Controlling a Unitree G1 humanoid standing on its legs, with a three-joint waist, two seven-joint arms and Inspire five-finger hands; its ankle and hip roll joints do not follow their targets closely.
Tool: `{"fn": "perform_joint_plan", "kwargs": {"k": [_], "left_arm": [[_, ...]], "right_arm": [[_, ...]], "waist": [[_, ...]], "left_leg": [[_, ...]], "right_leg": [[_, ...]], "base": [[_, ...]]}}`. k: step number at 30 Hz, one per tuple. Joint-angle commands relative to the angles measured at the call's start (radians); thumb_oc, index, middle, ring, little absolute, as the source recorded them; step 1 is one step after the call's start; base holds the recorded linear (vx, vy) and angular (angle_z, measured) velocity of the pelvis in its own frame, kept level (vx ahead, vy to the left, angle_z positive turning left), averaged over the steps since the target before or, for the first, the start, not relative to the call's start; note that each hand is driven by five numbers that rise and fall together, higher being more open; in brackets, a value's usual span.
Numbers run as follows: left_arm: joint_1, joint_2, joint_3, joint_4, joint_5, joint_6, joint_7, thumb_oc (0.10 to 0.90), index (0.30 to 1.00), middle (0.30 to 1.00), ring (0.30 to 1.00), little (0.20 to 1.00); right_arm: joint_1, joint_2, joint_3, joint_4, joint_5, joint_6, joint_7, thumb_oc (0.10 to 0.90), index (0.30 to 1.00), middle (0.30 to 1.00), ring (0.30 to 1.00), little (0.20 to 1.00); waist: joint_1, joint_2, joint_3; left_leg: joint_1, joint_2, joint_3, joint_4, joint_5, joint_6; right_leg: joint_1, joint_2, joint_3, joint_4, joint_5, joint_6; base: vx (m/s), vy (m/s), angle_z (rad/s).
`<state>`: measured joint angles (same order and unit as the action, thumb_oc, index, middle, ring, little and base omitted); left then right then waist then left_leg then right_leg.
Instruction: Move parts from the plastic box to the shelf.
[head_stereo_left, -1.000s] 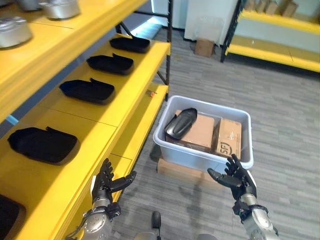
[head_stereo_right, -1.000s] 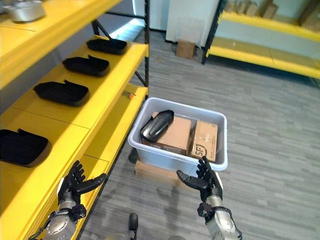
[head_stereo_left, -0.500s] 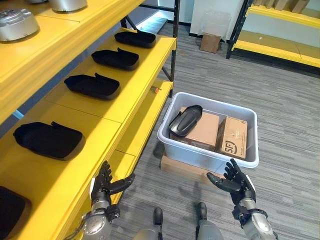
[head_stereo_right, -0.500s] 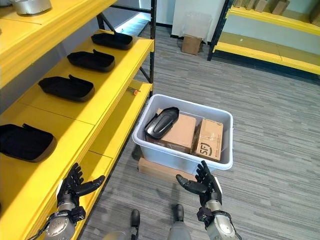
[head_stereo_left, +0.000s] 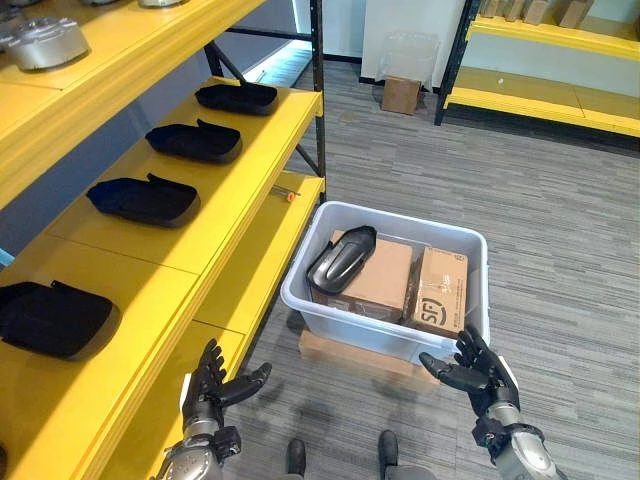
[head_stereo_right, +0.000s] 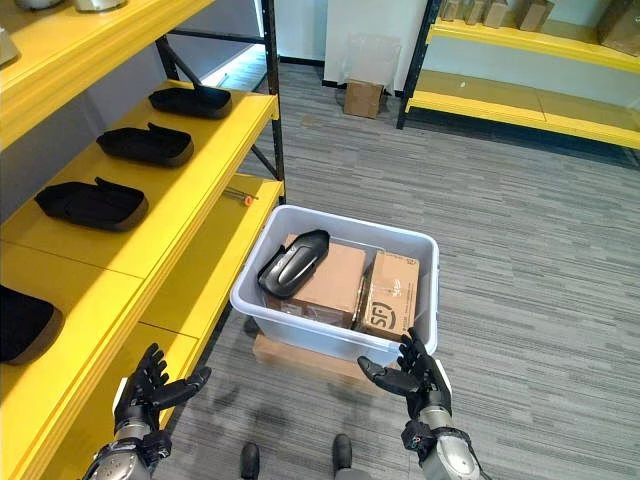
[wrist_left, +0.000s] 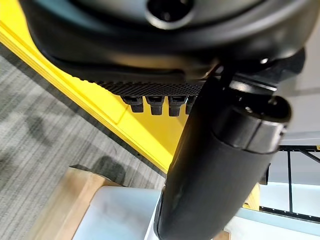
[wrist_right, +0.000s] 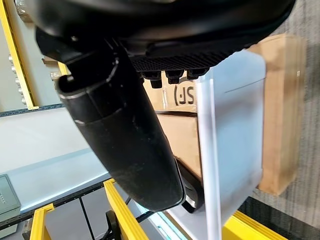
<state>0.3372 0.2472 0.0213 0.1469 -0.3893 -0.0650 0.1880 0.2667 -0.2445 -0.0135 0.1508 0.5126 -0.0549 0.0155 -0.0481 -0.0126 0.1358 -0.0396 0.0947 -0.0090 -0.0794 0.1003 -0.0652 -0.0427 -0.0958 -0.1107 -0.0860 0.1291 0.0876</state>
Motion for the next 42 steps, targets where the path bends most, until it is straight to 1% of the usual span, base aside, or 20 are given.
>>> {"fn": "perform_joint_plan", "kwargs": {"k": [1,8,10,12,15,16,17,18,20,23,24,26,27,28,29,30,31,32,38,42], "left_arm": [[-0.047,0.042,0.040,-0.090,-0.004,-0.062,-0.014,0.900,1.000,1.000,1.000,1.000],[-0.057,0.046,0.040,-0.093,-0.008,-0.060,-0.014,0.900,1.000,1.000,1.000,1.000],[-0.062,0.046,0.039,-0.088,-0.009,-0.059,-0.013,0.900,1.000,1.000,1.000,1.000],[-0.066,0.044,0.039,-0.084,-0.009,-0.060,-0.014,0.900,1.000,1.000,1.000,1.000],[-0.071,0.037,0.049,-0.090,-0.017,-0.063,-0.012,0.900,1.000,1.000,1.000,1.000],[-0.071,0.037,0.050,-0.090,-0.018,-0.063,-0.012,0.900,1.000,1.000,1.000,1.000],[-0.073,0.037,0.048,-0.093,-0.022,-0.064,-0.016,0.900,1.000,1.000,1.000,1.000],[-0.077,0.036,0.046,-0.099,-0.029,-0.066,-0.014,0.900,1.000,1.000,1.000,1.000],[-0.082,0.034,0.046,-0.097,-0.024,-0.063,-0.012,0.900,1.000,1.000,1.000,1.000],[-0.097,0.036,0.037,-0.088,-0.024,-0.067,-0.005,0.900,1.000,1.000,1.000,1.000],[-0.108,0.039,0.031,-0.080,-0.016,-0.068,0.003,0.900,1.000,1.000,1.000,1.000],[-0.119,0.036,0.030,-0.070,-0.014,-0.072,0.008,0.900,1.000,1.000,1.000,1.000],[-0.114,0.034,0.030,-0.069,-0.014,-0.077,0.004,0.900,1.000,1.000,1.000,1.000],[-0.113,0.034,0.030,-0.074,-0.007,-0.077,-0.003,0.900,1.000,1.000,1.000,1.000],[-0.113,0.034,0.030,-0.074,-0.007,-0.077,-0.003,0.900,1.000,1.000,1.000,1.000],[-0.109,0.045,0.032,-0.083,-0.001,-0.078,-0.003,0.900,1.000,1.000,1.000,1.000],[-0.108,0.046,0.032,-0.083,-0.001,-0.079,-0.003,0.900,1.000,1.000,1.000,1.000],[-0.102,0.054,0.038,-0.085,0.000,-0.075,-0.004,0.900,1.000,1.000,1.000,1.000],[-0.102,0.068,0.042,-0.083,-0.012,-0.066,-0.005,0.900,1.000,1.000,1.000,1.000],[-0.103,0.076,0.040,-0.082,-0.008,-0.061,-0.004,0.900,1.000,1.000,1.000,1.000]], "right_arm": [[-0.053,-0.024,-0.027,-0.129,-0.002,-0.080,0.012,0.900,1.000,1.000,1.000,1.000],[-0.055,-0.037,-0.025,-0.125,0.003,-0.080,0.014,0.900,1.000,1.000,1.000,1.000],[-0.053,-0.038,-0.024,-0.124,0.005,-0.083,0.013,0.900,1.000,1.000,1.000,1.000],[-0.049,-0.042,-0.025,-0.121,0.008,-0.087,0.011,0.900,1.000,1.000,1.000,1.000],[-0.050,-0.056,-0.021,-0.126,0.006,-0.090,0.017,0.900,1.000,1.000,1.000,1.000],[-0.051,-0.056,-0.022,-0.125,0.006,-0.090,0.018,0.900,1.000,1.000,1.000,1.000],[-0.052,-0.063,-0.022,-0.127,0.001,-0.092,0.016,0.900,1.000,1.000,1.000,1.000],[-0.054,-0.070,-0.023,-0.125,0.004,-0.094,0.016,0.900,1.000,1.000,1.000,1.000],[-0.051,-0.068,-0.029,-0.120,-0.004,-0.093,0.011,0.900,1.000,1.000,1.000,1.000],[-0.051,-0.059,-0.041,-0.113,-0.001,-0.097,-0.005,0.900,1.000,1.000,1.000,1.000],[-0.052,-0.056,-0.043,-0.108,-0.002,-0.103,-0.013,0.900,1.000,1.000,1.000,1.000],[-0.051,-0.055,-0.051,-0.099,-0.010,-0.107,-0.024,0.900,1.000,1.000,1.000,1.000],[-0.042,-0.041,-0.045,-0.097,-0.010,-0.103,-0.015,0.900,1.000,1.000,1.000,1.000],[-0.032,-0.021,-0.060,-0.095,0.017,-0.099,-0.011,0.900,1.000,1.000,1.000,1.000],[-0.031,-0.021,-0.060,-0.095,0.017,-0.099,-0.011,0.900,1.000,1.000,1.000,1.000],[-0.035,-0.010,-0.065,-0.100,0.025,-0.096,-0.008,0.900,1.000,1.000,1.000,1.000],[-0.034,-0.009,-0.065,-0.101,0.025,-0.096,-0.008,0.900,1.000,1.000,1.000,1.000],[-0.036,-0.006,-0.063,-0.100,0.019,-0.091,-0.003,0.900,1.000,1.000,1.000,1.000],[-0.034,0.010,-0.058,-0.096,0.030,-0.075,0.006,0.900,1.000,1.000,1.000,1.000],[-0.034,0.010,-0.051,-0.094,0.016,-0.068,0.010,0.900,1.000,1.000,1.000,1.000]], "waist": [[0.003,-0.029,-0.047],[-0.001,-0.006,-0.042],[-0.002,-0.006,-0.040],[-0.005,-0.008,-0.033],[0.006,-0.016,-0.010],[0.005,-0.015,-0.010],[0.010,-0.020,0.001],[0.018,-0.031,0.022],[0.014,-0.033,0.025],[0.011,-0.025,0.017],[0.015,-0.011,0.017],[0.016,0.007,0.019],[0.017,0.020,0.008],[0.004,0.027,-0.004],[0.005,0.026,-0.003],[0.006,0.020,-0.016],[0.009,0.018,-0.015],[0.011,0.009,-0.021],[0.007,-0.018,-0.032],[0.003,-0.028,-0.038]], "left_leg": [[0.083,0.018,-0.017,0.017,-0.145,0.004],[0.080,0.075,-0.024,0.048,-0.133,-0.031],[0.071,0.084,-0.031,0.069,-0.125,-0.036],[0.048,0.092,-0.053,0.132,-0.107,-0.041],[-0.003,0.079,-0.075,0.290,-0.031,-0.044],[-0.007,0.079,-0.078,0.297,-0.034,-0.045],[-0.034,0.067,-0.090,0.355,-0.014,-0.037],[-0.091,0.032,-0.118,0.477,0.007,-0.020],[-0.130,0.054,-0.090,0.429,0.006,-0.008],[-0.134,0.096,-0.043,0.206,-0.002,-0.019],[-0.163,0.105,-0.048,0.143,0.050,-0.033],[-0.179,0.117,-0.043,0.108,0.086,-0.049],[-0.138,0.113,-0.061,0.084,0.049,-0.040],[-0.114,0.104,-0.023,0.072,0.039,-0.044],[-0.112,0.103,-0.022,0.072,0.038,-0.043],[-0.085,0.084,-0.009,0.076,0.007,-0.029],[-0.081,0.083,-0.005,0.076,0.005,-0.028],[-0.068,0.073,0.016,0.090,-0.021,-0.016],[-0.057,0.052,0.048,0.120,-0.068,0.004],[-0.057,0.046,0.061,0.121,-0.081,0.011]], "right_leg": [[-0.020,-0.060,-0.007,0.076,-0.104,0.066],[-0.018,-0.016,-0.017,0.124,-0.170,0.030],[-0.016,-0.006,-0.013,0.129,-0.180,0.021],[-0.004,0.016,0.003,0.127,-0.188,-0.002],[0.016,0.036,0.008,0.131,-0.196,-0.031],[0.015,0.037,0.006,0.131,-0.196,-0.031],[0.022,0.039,0.009,0.132,-0.199,-0.039],[0.027,0.037,0.014,0.142,-0.208,-0.053],[0.033,0.030,0.005,0.145,-0.222,-0.051],[0.051,0.016,0.010,0.142,-0.240,-0.027],[0.053,0.021,0.014,0.154,-0.253,-0.022],[0.062,0.022,0.028,0.179,-0.275,-0.018],[0.067,0.018,0.047,0.202,-0.292,-0.009],[0.076,0.000,0.038,0.212,-0.297,-0.001],[0.077,0.000,0.039,0.212,-0.297,0.000],[0.081,-0.024,0.048,0.212,-0.287,0.017],[0.082,-0.026,0.052,0.212,-0.287,0.018],[0.089,-0.046,0.061,0.208,-0.276,0.033],[0.098,-0.087,0.078,0.178,-0.248,0.064],[0.088,-0.100,0.087,0.157,-0.230,0.075]], "base": [[0.08,-0.152,0.09],[0.05,-0.128,0.12],[0.04,-0.145,0.04],[0.04,-0.186,0.07],[0.02,-0.158,0.06],[0.00,-0.127,0.00],[-0.02,-0.125,0.02],[-0.01,-0.139,0.01],[0.06,-0.042,-0.01],[0.15,0.079,0.17],[0.15,0.123,0.08],[0.20,0.171,0.17],[0.31,0.304,-0.01],[0.25,0.255,-0.41],[0.22,0.265,-0.69],[0.10,0.128,-0.61],[0.18,0.239,-0.51],[0.09,0.117,-0.44],[0.07,0.125,-0.24],[0.02,0.071,-0.07]]}}
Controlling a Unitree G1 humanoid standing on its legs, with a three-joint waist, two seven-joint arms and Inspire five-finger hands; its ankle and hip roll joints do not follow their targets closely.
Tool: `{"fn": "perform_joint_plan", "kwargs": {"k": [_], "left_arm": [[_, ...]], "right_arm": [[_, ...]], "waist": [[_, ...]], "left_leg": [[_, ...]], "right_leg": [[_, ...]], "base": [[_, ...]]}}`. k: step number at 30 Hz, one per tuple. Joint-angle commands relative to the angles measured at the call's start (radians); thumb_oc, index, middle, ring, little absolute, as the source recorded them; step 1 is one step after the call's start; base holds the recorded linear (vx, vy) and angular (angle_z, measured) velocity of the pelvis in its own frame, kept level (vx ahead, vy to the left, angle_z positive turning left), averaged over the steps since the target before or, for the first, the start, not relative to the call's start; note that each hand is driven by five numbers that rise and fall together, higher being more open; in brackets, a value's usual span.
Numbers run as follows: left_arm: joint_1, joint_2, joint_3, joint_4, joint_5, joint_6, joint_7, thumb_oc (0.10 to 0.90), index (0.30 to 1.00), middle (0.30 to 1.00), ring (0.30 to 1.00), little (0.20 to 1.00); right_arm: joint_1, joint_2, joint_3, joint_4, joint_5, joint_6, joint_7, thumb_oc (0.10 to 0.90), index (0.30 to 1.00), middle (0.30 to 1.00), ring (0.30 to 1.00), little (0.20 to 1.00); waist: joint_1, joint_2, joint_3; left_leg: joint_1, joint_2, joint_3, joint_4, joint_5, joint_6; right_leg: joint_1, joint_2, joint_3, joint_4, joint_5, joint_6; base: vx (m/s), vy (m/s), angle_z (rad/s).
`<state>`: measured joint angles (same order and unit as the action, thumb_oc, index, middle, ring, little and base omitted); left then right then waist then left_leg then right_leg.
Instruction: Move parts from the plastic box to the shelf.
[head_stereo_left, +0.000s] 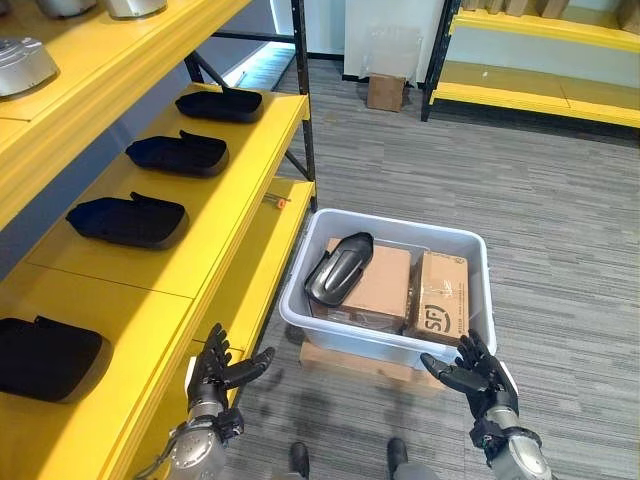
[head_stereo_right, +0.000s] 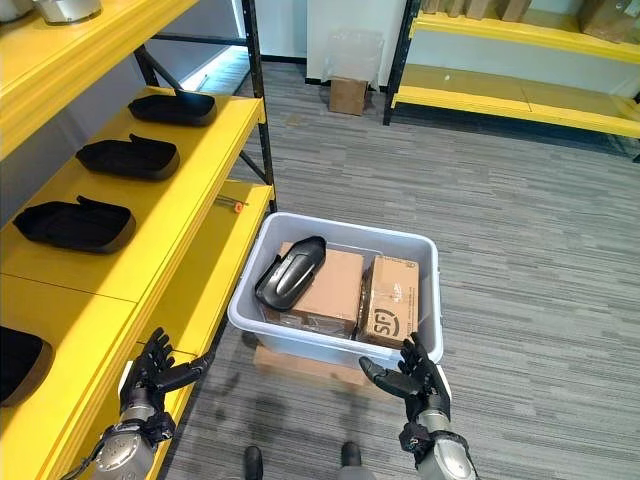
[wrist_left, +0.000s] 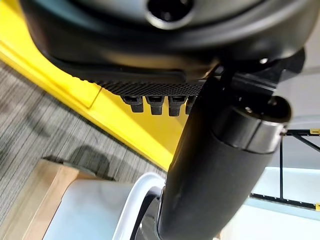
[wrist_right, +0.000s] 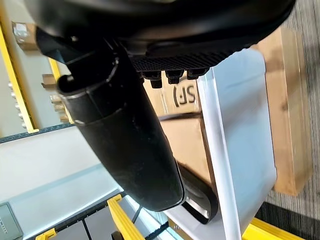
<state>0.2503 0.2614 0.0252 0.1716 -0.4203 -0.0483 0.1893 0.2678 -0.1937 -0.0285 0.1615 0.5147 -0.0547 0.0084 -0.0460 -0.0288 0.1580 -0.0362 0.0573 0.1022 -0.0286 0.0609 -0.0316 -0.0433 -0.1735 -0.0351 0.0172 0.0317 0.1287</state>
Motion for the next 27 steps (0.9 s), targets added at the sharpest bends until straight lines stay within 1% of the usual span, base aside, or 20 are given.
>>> {"fn": "perform_joint_plan", "kwargs": {"k": [1,7,8,9,10,11,13,15,17,18,19,20,21,22,23,24,25,26,27], "left_arm": [[-0.015,0.063,0.037,-0.108,0.023,-0.076,-0.006,0.900,1.000,1.000,1.000,1.000],[-0.016,0.068,0.029,-0.107,0.025,-0.070,-0.012,0.900,1.000,1.000,1.000,1.000],[-0.027,0.081,0.026,-0.112,0.022,-0.070,-0.011,0.900,1.000,1.000,1.000,1.000],[-0.027,0.081,0.026,-0.112,0.022,-0.070,-0.011,0.900,1.000,1.000,1.000,1.000],[-0.031,0.089,0.023,-0.114,0.023,-0.067,-0.012,0.900,1.000,1.000,1.000,1.000],[-0.031,0.089,0.023,-0.114,0.023,-0.067,-0.012,0.900,1.000,1.000,1.000,1.000],[-0.037,0.099,0.019,-0.118,0.029,-0.066,-0.012,0.900,1.000,1.000,1.000,1.000],[-0.040,0.108,0.018,-0.121,0.034,-0.064,-0.015,0.900,1.000,1.000,1.000,1.000],[-0.044,0.113,0.012,-0.122,0.037,-0.064,-0.017,0.900,1.000,1.000,1.000,1.000],[-0.047,0.120,0.009,-0.125,0.041,-0.063,-0.020,0.900,1.000,1.000,1.000,1.000],[-0.050,0.123,0.006,-0.125,0.044,-0.063,-0.022,0.900,1.000,1.000,1.000,1.000],[-0.053,0.125,0.004,-0.125,0.047,-0.060,-0.021,0.900,1.000,1.000,1.000,1.000],[-0.054,0.123,0.006,-0.124,0.050,-0.056,-0.022,0.900,1.000,1.000,1.000,1.000],[-0.053,0.123,0.006,-0.124,0.050,-0.055,-0.023,0.900,1.000,1.000,1.000,1.000],[-0.052,0.119,0.009,-0.124,0.048,-0.056,-0.025,0.900,1.000,1.000,1.000,1.000],[-0.048,0.116,0.011,-0.125,0.039,-0.059,-0.027,0.900,1.000,1.000,1.000,1.000],[-0.048,0.116,0.012,-0.125,0.039,-0.060,-0.027,0.900,1.000,1.000,1.000,1.000],[-0.053,0.116,0.012,-0.121,0.037,-0.062,-0.026,0.900,1.000,1.000,1.000,1.000],[-0.055,0.117,0.013,-0.121,0.034,-0.064,-0.023,0.900,1.000,1.000,1.000,1.000]], "right_arm": [[-0.034,-0.042,-0.035,-0.108,0.008,-0.067,0.016,0.900,1.000,1.000,1.000,1.000],[-0.051,-0.044,-0.009,-0.103,-0.019,-0.059,0.017,0.900,1.000,1.000,1.000,1.000],[-0.070,-0.044,0.003,-0.104,-0.017,-0.058,0.018,0.900,1.000,1.000,1.000,1.000],[-0.071,-0.043,0.002,-0.104,-0.017,-0.058,0.018,0.900,1.000,1.000,1.000,1.000],[-0.075,-0.045,0.004,-0.107,-0.020,-0.057,0.018,0.900,1.000,1.000,1.000,1.000],[-0.075,-0.045,0.004,-0.107,-0.020,-0.057,0.018,0.900,1.000,1.000,1.000,1.000],[-0.074,-0.043,0.001,-0.114,-0.020,-0.058,0.020,0.900,1.000,1.000,1.000,1.000],[-0.074,-0.041,-0.001,-0.119,-0.025,-0.057,0.021,0.900,1.000,1.000,1.000,1.000],[-0.077,-0.037,-0.001,-0.117,-0.022,-0.058,0.019,0.900,1.000,1.000,1.000,1.000],[-0.078,-0.034,-0.002,-0.114,-0.020,-0.059,0.017,0.900,1.000,1.000,1.000,1.000],[-0.080,-0.034,0.000,-0.112,-0.019,-0.060,0.018,0.900,1.000,1.000,1.000,1.000],[-0.080,-0.031,0.003,-0.114,-0.018,-0.062,0.016,0.900,1.000,1.000,1.000,1.000],[-0.077,-0.023,0.007,-0.114,-0.021,-0.062,0.014,0.900,1.000,1.000,1.000,1.000],[-0.076,-0.023,0.007,-0.115,-0.021,-0.061,0.014,0.900,1.000,1.000,1.000,1.000],[-0.075,-0.021,0.009,-0.111,-0.020,-0.061,0.014,0.900,1.000,1.000,1.000,1.000],[-0.076,-0.026,0.008,-0.110,-0.013,-0.058,0.015,0.900,1.000,1.000,1.000,1.000],[-0.076,-0.026,0.008,-0.110,-0.013,-0.058,0.015,0.900,1.000,1.000,1.000,1.000],[-0.084,-0.028,0.006,-0.108,-0.011,-0.060,0.014,0.900,1.000,1.000,1.000,1.000],[-0.087,-0.031,0.005,-0.110,-0.010,-0.061,0.012,0.900,1.000,1.000,1.000,1.000]], "waist": [[0.001,-0.014,-0.061],[0.002,-0.030,-0.067],[0.006,-0.041,-0.059],[0.006,-0.041,-0.059],[0.008,-0.046,-0.049],[0.007,-0.046,-0.049],[0.007,-0.047,-0.040],[0.002,-0.042,-0.029],[-0.005,-0.029,-0.009],[-0.010,-0.021,0.004],[-0.012,-0.013,0.019],[-0.012,-0.006,0.028],[-0.012,-0.006,0.029],[-0.013,-0.006,0.030],[-0.015,-0.007,0.031],[-0.020,-0.012,0.031],[-0.021,-0.010,0.033],[-0.027,-0.015,0.035],[-0.032,-0.018,0.040]], "left_leg": [[-0.061,0.083,-0.047,0.069,-0.043,-0.022],[-0.059,0.071,-0.029,0.058,-0.059,-0.012],[-0.078,0.060,-0.035,0.105,-0.088,0.003],[-0.080,0.059,-0.035,0.110,-0.090,0.003],[-0.093,0.044,-0.044,0.136,-0.107,0.016],[-0.095,0.044,-0.044,0.138,-0.108,0.016],[-0.105,0.021,-0.055,0.156,-0.123,0.034],[-0.111,0.004,-0.064,0.165,-0.133,0.051],[-0.106,-0.018,-0.073,0.172,-0.143,0.071],[-0.104,-0.022,-0.083,0.178,-0.145,0.079],[-0.102,-0.023,-0.088,0.184,-0.149,0.085],[-0.095,-0.025,-0.087,0.183,-0.152,0.091],[-0.072,-0.031,-0.079,0.170,-0.162,0.097],[-0.070,-0.031,-0.079,0.168,-0.162,0.097],[-0.058,-0.032,-0.076,0.158,-0.164,0.094],[-0.049,-0.035,-0.076,0.148,-0.168,0.083],[-0.047,-0.034,-0.077,0.147,-0.169,0.083],[-0.043,-0.032,-0.081,0.144,-0.175,0.074],[-0.038,-0.029,-0.085,0.142,-0.178,0.066]], "right_leg": [[0.087,-0.024,0.012,0.050,-0.129,0.035],[0.080,-0.046,0.012,0.014,-0.090,0.057],[0.064,-0.057,0.018,0.053,-0.082,0.068],[0.063,-0.058,0.018,0.055,-0.083,0.068],[0.052,-0.066,0.020,0.093,-0.069,0.076],[0.051,-0.066,0.020,0.094,-0.070,0.076],[0.034,-0.079,0.023,0.146,-0.036,0.084],[-0.006,-0.086,0.039,0.229,0.013,0.079],[-0.057,-0.084,0.055,0.330,0.063,0.057],[-0.075,-0.065,0.065,0.379,0.068,0.045],[-0.102,-0.052,0.065,0.426,0.054,0.035],[-0.119,-0.050,0.054,0.461,0.049,0.029],[-0.136,-0.068,0.025,0.444,0.051,0.019],[-0.134,-0.068,0.025,0.443,0.051,0.019],[-0.141,-0.067,0.017,0.400,0.043,0.016],[-0.147,-0.063,0.019,0.295,0.026,0.023],[-0.142,-0.061,0.017,0.291,0.028,0.023],[-0.154,-0.060,0.031,0.190,0.030,0.032],[-0.165,-0.068,0.038,0.122,0.044,0.041]], "base": [[0.02,0.062,-0.03],[0.01,0.066,-0.06],[0.00,0.103,-0.07],[-0.01,0.160,-0.04],[-0.02,0.076,0.02],[-0.02,0.119,0.08],[-0.02,0.124,0.10],[-0.04,0.191,0.11],[-0.03,0.231,0.15],[-0.04,0.205,0.19],[-0.02,0.188,0.20],[0.02,0.180,0.20],[0.05,0.137,0.11],[0.08,0.089,0.01],[0.09,-0.008,0.02],[0.09,-0.008,-0.01],[0.10,-0.064,-0.07],[0.08,-0.073,-0.13],[0.11,-0.118,-0.15]]}}
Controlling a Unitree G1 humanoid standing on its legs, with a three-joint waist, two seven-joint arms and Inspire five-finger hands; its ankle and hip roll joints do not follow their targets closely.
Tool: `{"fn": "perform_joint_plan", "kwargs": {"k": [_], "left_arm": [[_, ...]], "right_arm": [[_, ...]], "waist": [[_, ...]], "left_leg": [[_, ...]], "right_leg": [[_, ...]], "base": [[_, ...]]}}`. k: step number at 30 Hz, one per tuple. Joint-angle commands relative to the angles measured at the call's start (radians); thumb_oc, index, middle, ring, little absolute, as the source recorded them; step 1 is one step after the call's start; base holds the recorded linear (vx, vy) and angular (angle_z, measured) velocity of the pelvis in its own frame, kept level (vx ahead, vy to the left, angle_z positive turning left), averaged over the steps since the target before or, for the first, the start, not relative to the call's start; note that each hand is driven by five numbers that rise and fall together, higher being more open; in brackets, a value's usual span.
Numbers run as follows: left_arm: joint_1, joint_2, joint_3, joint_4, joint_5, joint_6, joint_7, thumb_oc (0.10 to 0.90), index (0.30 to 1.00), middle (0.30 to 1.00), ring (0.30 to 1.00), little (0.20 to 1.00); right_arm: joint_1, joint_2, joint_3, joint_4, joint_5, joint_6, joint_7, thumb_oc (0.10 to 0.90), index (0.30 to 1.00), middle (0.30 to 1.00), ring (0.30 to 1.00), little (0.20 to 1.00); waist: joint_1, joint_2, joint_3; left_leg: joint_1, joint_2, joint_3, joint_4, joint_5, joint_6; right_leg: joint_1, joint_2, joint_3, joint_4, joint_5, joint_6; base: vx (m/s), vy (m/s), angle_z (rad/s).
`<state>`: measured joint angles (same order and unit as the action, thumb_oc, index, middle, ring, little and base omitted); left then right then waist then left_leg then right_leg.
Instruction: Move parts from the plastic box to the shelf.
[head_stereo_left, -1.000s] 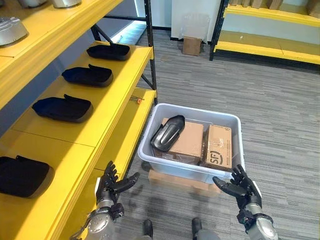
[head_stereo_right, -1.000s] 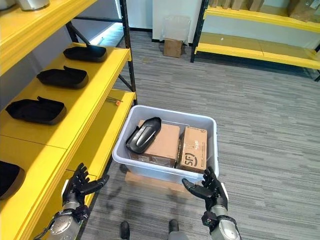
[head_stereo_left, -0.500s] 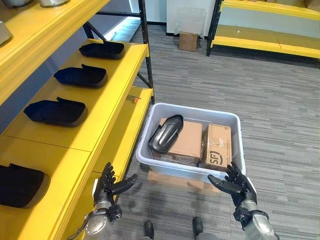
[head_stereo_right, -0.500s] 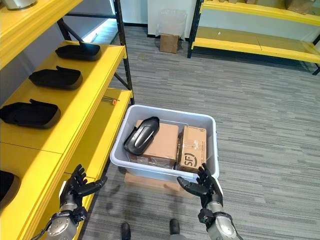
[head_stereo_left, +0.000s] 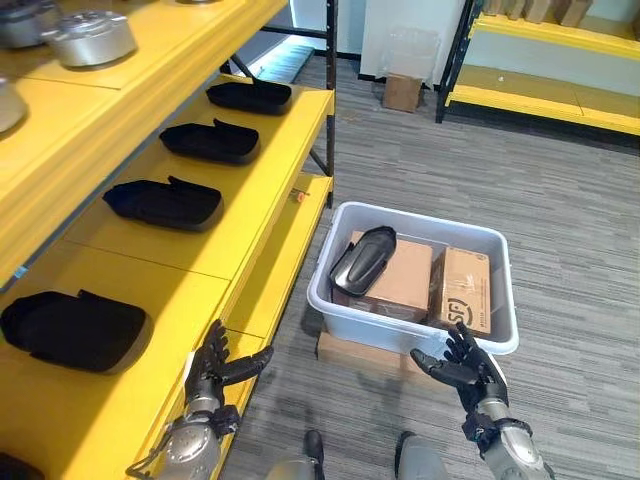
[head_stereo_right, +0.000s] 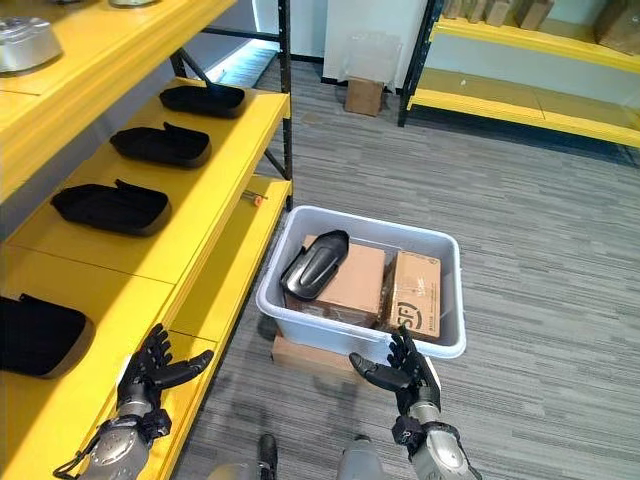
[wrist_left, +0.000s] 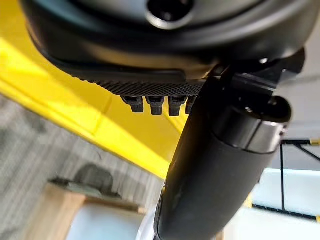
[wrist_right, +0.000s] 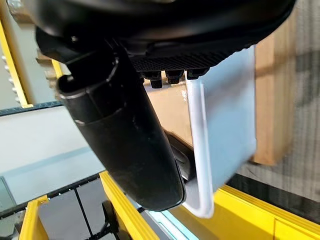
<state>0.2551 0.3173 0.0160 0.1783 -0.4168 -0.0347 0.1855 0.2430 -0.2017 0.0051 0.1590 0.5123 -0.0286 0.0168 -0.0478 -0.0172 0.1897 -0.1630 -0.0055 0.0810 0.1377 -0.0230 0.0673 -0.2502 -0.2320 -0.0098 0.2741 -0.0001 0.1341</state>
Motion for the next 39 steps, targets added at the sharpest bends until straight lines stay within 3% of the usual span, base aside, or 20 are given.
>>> {"fn": "perform_joint_plan", "kwargs": {"k": [1,6,8,13,14,15,21,27,30,33,34,35,39], "left_arm": [[-0.060,0.061,0.025,-0.128,0.028,-0.079,-0.015,0.900,1.000,1.000,1.000,1.000],[-0.035,0.046,0.027,-0.112,0.037,-0.085,-0.018,0.900,1.000,1.000,1.000,1.000],[-0.010,0.030,0.033,-0.117,0.033,-0.083,-0.025,0.900,1.000,1.000,1.000,1.000],[-0.009,0.030,0.033,-0.117,0.033,-0.082,-0.025,0.900,1.000,1.000,1.000,1.000],[0.006,0.027,0.030,-0.120,0.024,-0.075,-0.031,0.900,1.000,1.000,1.000,1.000],[0.008,0.026,0.031,-0.121,0.023,-0.074,-0.032,0.900,1.000,1.000,1.000,1.000],[0.019,0.022,0.039,-0.129,0.019,-0.072,-0.033,0.900,1.000,1.000,1.000,1.000],[0.029,0.017,0.054,-0.139,0.017,-0.076,-0.033,0.900,1.000,1.000,1.000,1.000],[0.031,0.050,0.043,-0.154,0.015,-0.082,-0.063,0.900,1.000,1.000,1.000,1.000],[0.019,0.096,0.004,-0.168,-0.020,-0.087,-0.081,0.900,1.000,1.000,1.000,1.000],[0.011,0.116,-0.007,-0.180,-0.029,-0.092,-0.081,0.900,1.000,1.000,1.000,1.000],[-0.007,0.139,-0.020,-0.183,-0.030,-0.100,-0.061,0.900,1.000,1.000,1.000,1.000],[-0.030,0.141,-0.020,-0.179,-0.029,-0.105,-0.039,0.900,1.000,1.000,1.000,1.000]], "right_arm": [[-0.067,-0.025,-0.031,-0.110,-0.006,-0.088,0.001,0.900,1.000,1.000,1.000,1.000],[-0.050,-0.033,-0.030,-0.124,-0.015,-0.088,0.006,0.900,1.000,1.000,1.000,1.000],[-0.046,-0.044,-0.030,-0.127,-0.015,-0.085,0.008,0.900,1.000,1.000,1.000,1.000],[-0.046,-0.044,-0.030,-0.127,-0.015,-0.085,0.008,0.900,1.000,1.000,1.000,1.000],[-0.037,-0.063,-0.036,-0.139,-0.012,-0.086,0.006,0.900,1.000,1.000,1.000,1.000],[-0.036,-0.068,-0.035,-0.144,-0.013,-0.086,0.006,0.900,1.000,1.000,1.000,1.000],[-0.037,-0.089,-0.038,-0.163,-0.023,-0.087,0.006,0.900,1.000,1.000,1.000,1.000],[-0.086,-0.182,-0.083,-0.191,-0.187,-0.099,-0.050,0.900,1.000,1.000,1.000,1.000],[-0.307,-0.396,-0.105,-0.221,-0.364,-0.103,-0.131,0.900,1.000,1.000,1.000,1.000],[-0.624,-0.645,0.069,-0.154,-0.500,-0.065,-0.122,0.900,1.000,1.000,1.000,1.000],[-0.807,-0.750,0.189,-0.076,-0.576,-0.038,-0.138,0.900,1.000,1.000,1.000,1.000],[-1.077,-0.787,0.393,0.056,-0.683,0.001,-0.132,0.900,1.000,1.000,1.000,1.000],[-1.185,-0.773,0.499,0.108,-0.767,0.015,-0.117,0.900,1.000,1.000,1.000,1.000]], "waist": [[-0.034,-0.034,0.015],[-0.032,-0.068,0.006],[-0.031,-0.069,-0.023],[-0.032,-0.068,-0.024],[-0.026,-0.053,-0.050],[-0.027,-0.046,-0.054],[-0.020,-0.026,-0.064],[-0.005,-0.003,-0.065],[0.027,0.002,-0.049],[0.064,0.003,-0.024],[0.072,0.005,-0.002],[0.090,0.013,0.044],[0.102,0.014,0.076]], "left_leg": [[0.093,0.041,-0.067,-0.023,-0.103,-0.044],[0.137,0.055,-0.075,-0.022,-0.129,-0.079],[0.157,0.082,-0.085,-0.044,-0.122,-0.095],[0.158,0.084,-0.086,-0.046,-0.122,-0.096],[0.176,0.140,-0.102,-0.082,-0.102,-0.124],[0.181,0.152,-0.104,-0.094,-0.096,-0.130],[0.197,0.198,-0.102,-0.143,-0.060,-0.152],[0.189,0.235,-0.105,-0.192,0.005,-0.180],[0.157,0.250,-0.111,-0.211,0.043,-0.197],[0.108,0.252,-0.118,-0.220,0.078,-0.210],[0.081,0.252,-0.120,-0.222,0.088,-0.209],[0.035,0.240,-0.120,-0.223,0.104,-0.208],[0.008,0.236,-0.118,-0.222,0.116,-0.210]], "right_leg": [[0.017,-0.026,0.016,-0.203,0.107,0.051],[0.053,-0.045,-0.018,-0.289,0.165,0.078],[0.083,-0.019,-0.037,-0.291,0.150,0.075],[0.084,-0.018,-0.039,-0.291,0.149,0.074],[0.103,0.020,-0.060,-0.272,0.085,0.050],[0.104,0.028,-0.067,-0.267,0.074,0.044],[0.106,0.058,-0.091,-0.250,0.035,0.027],[0.108,0.081,-0.121,-0.257,0.013,0.015],[0.095,0.082,-0.143,-0.268,0.014,0.014],[0.061,0.084,-0.148,-0.293,0.037,0.015],[0.027,0.081,-0.146,-0.285,0.040,0.014],[-0.032,0.075,-0.137,-0.259,0.045,0.008],[-0.063,0.075,-0.140,-0.248,0.047,0.006]], "base": [[0.09,-0.111,-0.08],[0.15,-0.146,0.08],[0.20,-0.210,0.43],[0.06,-0.081,0.15],[0.23,-0.302,-0.10],[0.27,-0.348,0.10],[0.08,-0.109,0.15],[0.06,-0.090,0.12],[-0.01,-0.070,0.23],[-0.09,-0.042,0.15],[-0.19,-0.013,0.12],[-0.16,0.002,0.13],[-0.05,-0.009,0.07]]}}
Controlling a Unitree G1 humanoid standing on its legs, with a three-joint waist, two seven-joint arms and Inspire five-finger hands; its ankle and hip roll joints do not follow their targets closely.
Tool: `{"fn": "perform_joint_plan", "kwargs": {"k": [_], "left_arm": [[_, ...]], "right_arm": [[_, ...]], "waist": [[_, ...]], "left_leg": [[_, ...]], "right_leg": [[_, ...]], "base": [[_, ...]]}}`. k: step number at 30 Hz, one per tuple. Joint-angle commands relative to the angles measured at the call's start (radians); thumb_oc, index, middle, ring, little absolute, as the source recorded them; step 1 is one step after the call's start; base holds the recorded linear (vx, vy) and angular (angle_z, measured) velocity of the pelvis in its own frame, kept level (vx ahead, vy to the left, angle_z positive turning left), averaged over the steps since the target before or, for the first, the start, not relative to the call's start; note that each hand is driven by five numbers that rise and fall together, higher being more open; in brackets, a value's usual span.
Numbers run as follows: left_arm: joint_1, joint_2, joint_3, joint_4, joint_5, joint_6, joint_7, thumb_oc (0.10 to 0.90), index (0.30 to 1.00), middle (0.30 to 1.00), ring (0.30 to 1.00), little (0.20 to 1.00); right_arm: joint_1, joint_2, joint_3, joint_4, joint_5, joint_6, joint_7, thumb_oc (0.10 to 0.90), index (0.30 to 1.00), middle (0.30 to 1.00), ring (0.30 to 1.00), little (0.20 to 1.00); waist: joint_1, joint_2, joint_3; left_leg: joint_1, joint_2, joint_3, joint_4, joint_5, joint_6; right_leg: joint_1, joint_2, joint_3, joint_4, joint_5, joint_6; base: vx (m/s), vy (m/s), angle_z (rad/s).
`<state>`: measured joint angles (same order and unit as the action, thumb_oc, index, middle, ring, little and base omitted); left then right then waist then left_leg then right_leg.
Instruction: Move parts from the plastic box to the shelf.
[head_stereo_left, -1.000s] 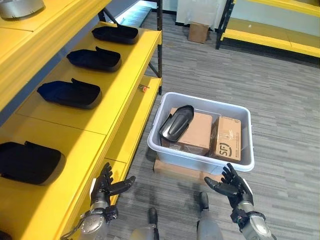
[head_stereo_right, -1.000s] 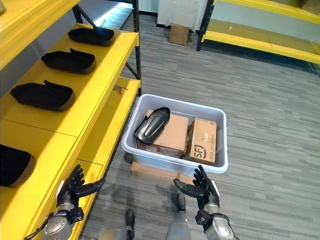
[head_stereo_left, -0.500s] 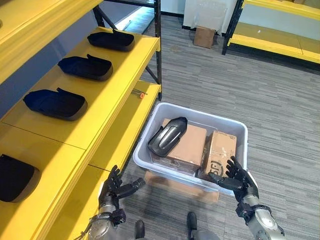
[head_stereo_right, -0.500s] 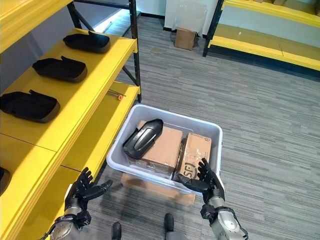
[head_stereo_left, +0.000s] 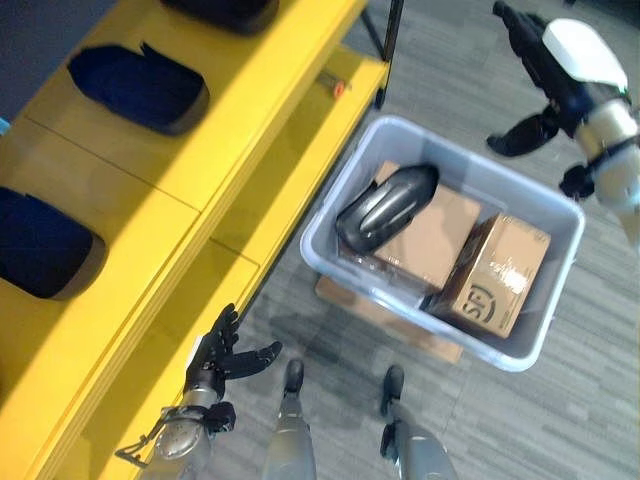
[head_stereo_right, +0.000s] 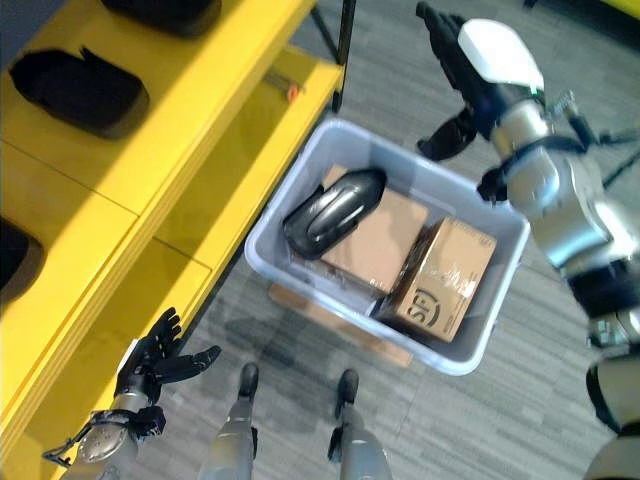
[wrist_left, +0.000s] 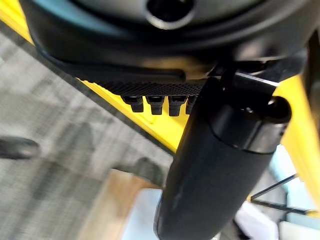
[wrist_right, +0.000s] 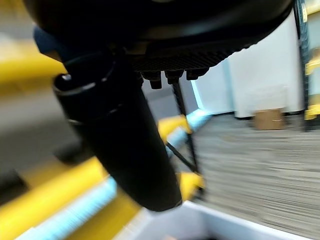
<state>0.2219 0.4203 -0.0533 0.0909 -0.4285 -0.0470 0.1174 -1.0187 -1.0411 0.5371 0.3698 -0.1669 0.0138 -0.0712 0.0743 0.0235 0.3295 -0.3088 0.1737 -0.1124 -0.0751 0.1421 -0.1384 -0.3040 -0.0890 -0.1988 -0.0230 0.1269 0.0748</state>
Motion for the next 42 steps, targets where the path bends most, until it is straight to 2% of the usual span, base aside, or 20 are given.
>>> {"fn": "perform_joint_plan", "kwargs": {"k": [1,3,8,25,34,37,42], "left_arm": [[-0.001,0.035,0.051,-0.090,-0.016,-0.095,0.036,0.900,1.000,1.000,1.000,1.000],[-0.015,0.039,0.045,-0.089,-0.017,-0.102,0.049,0.900,1.000,1.000,1.000,1.000],[-0.041,0.039,0.029,-0.091,-0.018,-0.108,0.060,0.900,1.000,1.000,1.000,1.000],[-0.091,0.013,0.031,-0.074,-0.020,-0.123,0.118,0.900,1.000,1.000,1.000,1.000],[-0.084,0.010,0.033,-0.092,-0.024,-0.126,0.126,0.900,1.000,1.000,1.000,1.000],[-0.087,0.021,0.038,-0.108,-0.027,-0.132,0.134,0.900,1.000,1.000,1.000,1.000],[-0.091,0.028,0.055,-0.129,-0.024,-0.132,0.154,0.900,1.000,1.000,1.000,1.000]], "right_arm": [[0.037,0.067,0.009,-0.092,-0.133,-0.027,-0.024,0.900,1.000,1.000,1.000,1.000],[-0.040,0.088,0.087,-0.026,-0.190,-0.022,-0.011,0.900,1.000,1.000,1.000,1.000],[-0.124,0.109,0.167,0.042,-0.235,-0.014,-0.004,0.900,1.000,1.000,1.000,1.000],[-0.159,0.158,0.235,0.091,-0.326,0.000,0.019,0.900,1.000,1.000,1.000,1.000],[-0.221,0.131,0.270,0.098,-0.358,0.005,0.013,0.900,1.000,1.000,1.000,1.000],[-0.268,0.107,0.302,0.087,-0.370,0.003,0.008,0.900,1.000,1.000,1.000,1.000],[-0.330,0.068,0.331,0.056,-0.371,0.004,0.010,0.900,1.000,1.000,1.000,1.000]], "waist": [[-0.016,-0.027,-0.055],[-0.005,-0.030,-0.033],[0.001,-0.021,-0.002],[0.003,-0.029,0.059],[0.007,-0.034,0.091],[0.012,-0.038,0.121],[0.018,-0.046,0.168]], "left_leg": [[0.145,0.057,0.073,-0.009,-0.045,-0.005],[0.127,0.058,0.067,-0.011,-0.036,-0.008],[0.092,0.060,0.057,-0.012,-0.024,-0.012],[0.046,0.047,0.050,-0.012,-0.028,-0.012],[0.026,0.045,0.055,0.005,-0.032,-0.009],[-0.016,0.047,0.044,0.072,-0.058,-0.001],[-0.136,0.025,0.005,0.245,-0.150,0.015]], "right_leg": [[-0.021,-0.067,0.049,0.056,-0.080,0.065],[-0.045,-0.064,0.046,0.070,-0.079,0.063],[-0.085,-0.066,0.039,0.106,-0.090,0.058],[-0.133,-0.080,0.034,0.119,-0.078,0.063],[-0.162,-0.083,0.040,0.137,-0.083,0.059],[-0.204,-0.089,0.042,0.199,-0.107,0.052],[-0.318,-0.104,0.051,0.375,-0.178,0.040]], "base": [[-0.03,-0.040,0.01],[-0.04,-0.046,0.02],[-0.03,-0.018,0.04],[0.00,-0.002,0.01],[0.00,0.001,0.00],[-0.05,-0.021,0.02],[-0.04,-0.038,0.23]]}}
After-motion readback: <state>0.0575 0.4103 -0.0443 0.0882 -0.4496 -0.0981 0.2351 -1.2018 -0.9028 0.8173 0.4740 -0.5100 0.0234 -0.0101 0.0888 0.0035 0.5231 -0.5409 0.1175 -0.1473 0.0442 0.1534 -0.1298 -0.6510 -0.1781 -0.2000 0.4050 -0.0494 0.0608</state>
